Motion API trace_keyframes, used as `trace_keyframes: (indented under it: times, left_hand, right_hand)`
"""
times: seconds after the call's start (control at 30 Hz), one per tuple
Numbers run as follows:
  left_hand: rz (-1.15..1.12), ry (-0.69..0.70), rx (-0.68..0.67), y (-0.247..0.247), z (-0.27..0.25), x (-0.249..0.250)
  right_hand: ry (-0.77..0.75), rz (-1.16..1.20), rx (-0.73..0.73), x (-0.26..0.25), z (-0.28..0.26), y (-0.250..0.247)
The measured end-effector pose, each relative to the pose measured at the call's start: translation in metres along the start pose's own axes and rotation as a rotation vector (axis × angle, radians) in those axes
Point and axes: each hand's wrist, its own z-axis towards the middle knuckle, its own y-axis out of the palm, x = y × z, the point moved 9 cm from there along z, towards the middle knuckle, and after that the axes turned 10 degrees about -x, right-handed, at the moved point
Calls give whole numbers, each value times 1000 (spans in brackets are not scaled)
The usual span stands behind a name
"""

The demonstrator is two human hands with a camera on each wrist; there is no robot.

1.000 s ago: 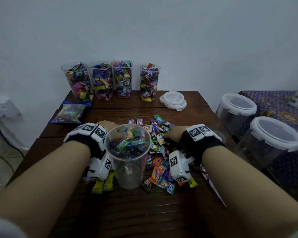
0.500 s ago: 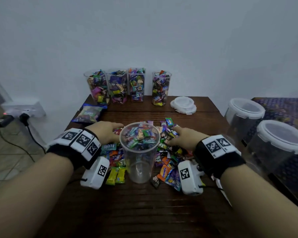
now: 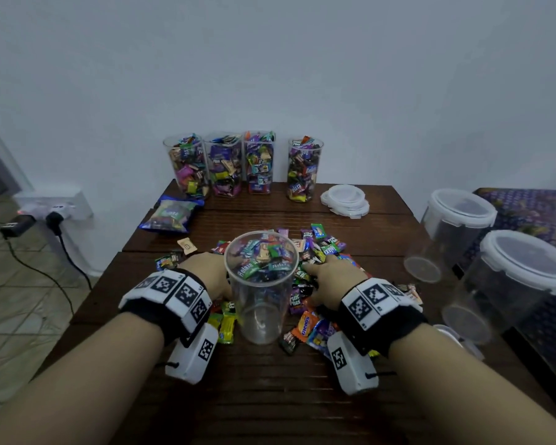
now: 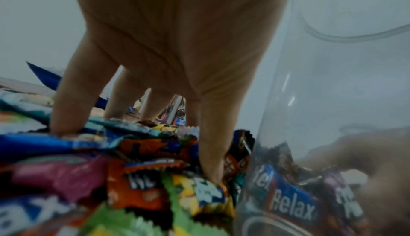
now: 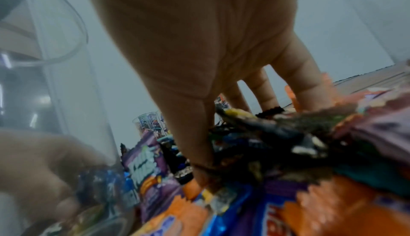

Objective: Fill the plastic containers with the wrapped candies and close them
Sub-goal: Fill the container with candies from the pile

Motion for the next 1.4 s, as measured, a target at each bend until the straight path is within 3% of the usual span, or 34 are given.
trace_keyframes:
  times: [0.17,0.3,0.7,0.87,1.17,1.3,1.4]
  left_hand:
    - [-96,-46,119,-6,-6,1]
    - [6,-75,198,-12,-11,4]
    - [-91,-133,265,-36,-32,-7]
    - [-339,-80,419,-54,-48,-18]
    - [-698,60,692,-79,-92,-19]
    - [-882,150,788,-82,-110,-21]
    - [-895,187,826,-82,-120,-16]
  right_hand:
    - [-23,-19,69,-4,-2,-10]
    - [-22,-27,79,-5,-2,-17]
    - [-46,118,127,0,-20,-36]
    - [-85,288,345,7,-38,-58]
    - [-231,595,606,11,-76,-87]
    - [-386,752,768,0,-108,-106]
    - [-480,754,796,-17,-126,-111]
